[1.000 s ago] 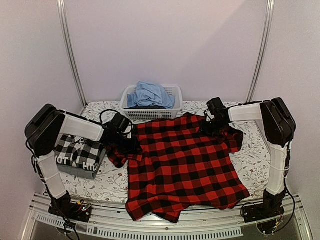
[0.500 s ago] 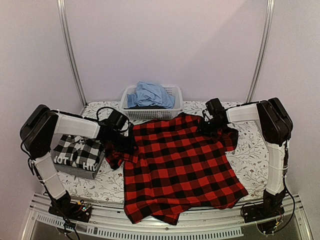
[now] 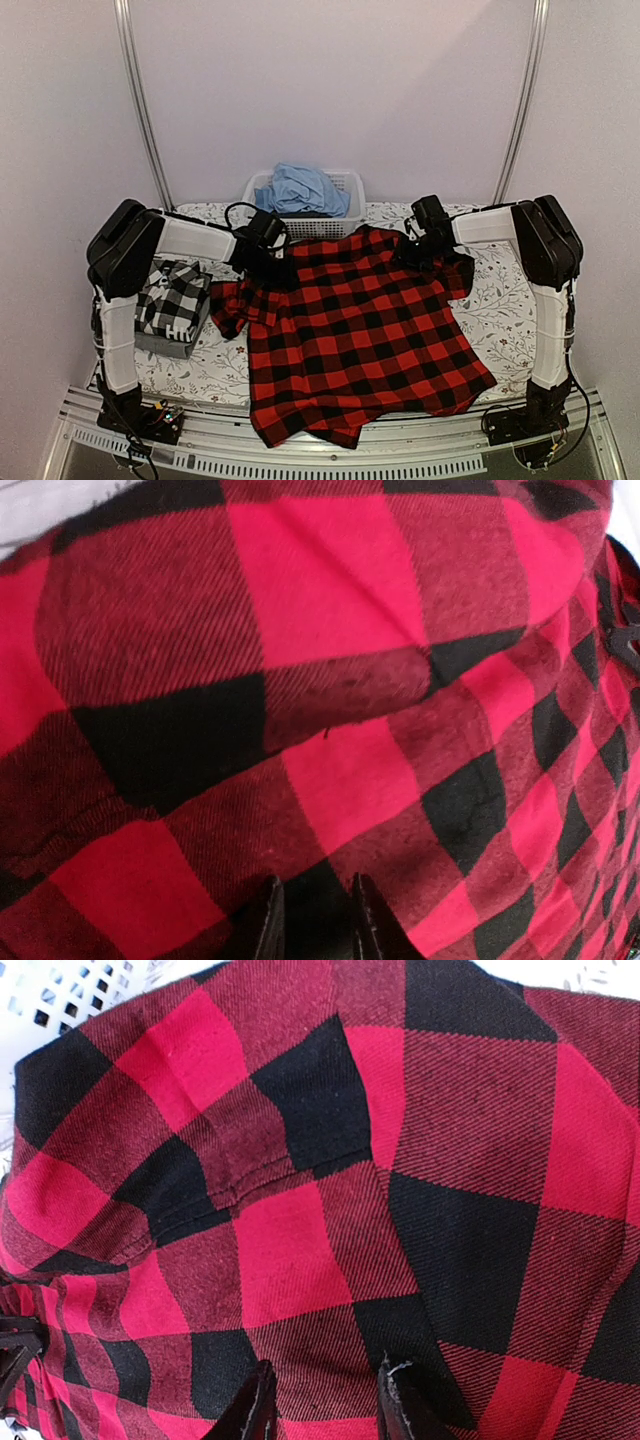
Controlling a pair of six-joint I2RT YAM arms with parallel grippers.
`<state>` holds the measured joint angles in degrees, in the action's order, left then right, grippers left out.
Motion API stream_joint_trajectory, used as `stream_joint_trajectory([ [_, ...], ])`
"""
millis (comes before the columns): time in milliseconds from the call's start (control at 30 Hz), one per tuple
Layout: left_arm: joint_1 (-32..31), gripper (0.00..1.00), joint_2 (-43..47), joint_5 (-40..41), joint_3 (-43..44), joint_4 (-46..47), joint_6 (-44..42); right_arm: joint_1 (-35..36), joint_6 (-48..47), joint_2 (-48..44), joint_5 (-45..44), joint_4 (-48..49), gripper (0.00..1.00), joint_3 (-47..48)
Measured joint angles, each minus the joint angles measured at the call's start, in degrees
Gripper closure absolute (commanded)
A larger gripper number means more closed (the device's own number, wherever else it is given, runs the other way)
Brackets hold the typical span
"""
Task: Fold and stack the long sleeve shirts
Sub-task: Move the flattened shirt to the center of the board.
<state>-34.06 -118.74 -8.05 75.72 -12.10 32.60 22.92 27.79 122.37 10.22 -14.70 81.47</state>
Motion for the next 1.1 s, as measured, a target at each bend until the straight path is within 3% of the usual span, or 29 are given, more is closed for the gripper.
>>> stream_joint_trajectory([
  [267,0.09,0.77,-4.66,0.79,4.52,1.29,0.00,-0.68,0.66,0.48,1.14,0.15,0.66,0.50],
  [567,0.61,0.77,-12.26,0.33,15.21,1.46,-0.11,-3.32,0.00,5.97,3.48,0.07,0.65,8.33],
  [900,0.72,0.70,-13.35,-1.38,18.18,-1.33,-1.14,-3.80,-3.10,6.32,0.59,-6.40,0.51,12.79],
  [1100,0.70,0.67,-12.52,-2.03,18.21,-3.21,-1.77,-3.85,-3.85,-3.19,-3.58,-10.16,0.44,10.84],
])
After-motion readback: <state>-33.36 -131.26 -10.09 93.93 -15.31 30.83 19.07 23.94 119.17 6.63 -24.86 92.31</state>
